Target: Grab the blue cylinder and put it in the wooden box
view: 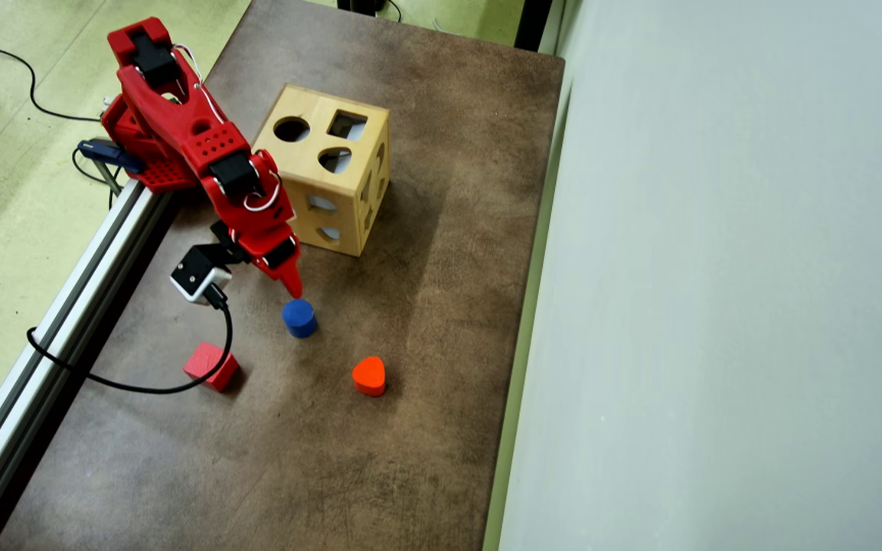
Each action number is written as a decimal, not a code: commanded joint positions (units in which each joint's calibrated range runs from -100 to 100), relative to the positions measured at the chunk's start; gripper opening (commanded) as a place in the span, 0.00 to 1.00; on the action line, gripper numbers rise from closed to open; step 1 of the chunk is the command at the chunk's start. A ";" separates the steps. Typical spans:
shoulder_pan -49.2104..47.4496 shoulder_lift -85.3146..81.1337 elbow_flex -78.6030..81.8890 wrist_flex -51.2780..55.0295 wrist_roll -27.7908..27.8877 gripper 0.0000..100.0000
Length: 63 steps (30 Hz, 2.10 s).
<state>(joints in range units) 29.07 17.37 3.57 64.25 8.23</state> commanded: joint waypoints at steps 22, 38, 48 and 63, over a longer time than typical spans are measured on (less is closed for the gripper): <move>1.54 7.72 -8.75 -0.35 3.47 0.33; 3.17 16.13 -20.11 0.29 3.52 0.33; 2.36 18.93 -19.58 0.29 3.47 0.34; 0.20 19.87 -19.40 0.37 3.47 0.34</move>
<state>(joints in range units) 29.79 38.05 -13.68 64.41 11.45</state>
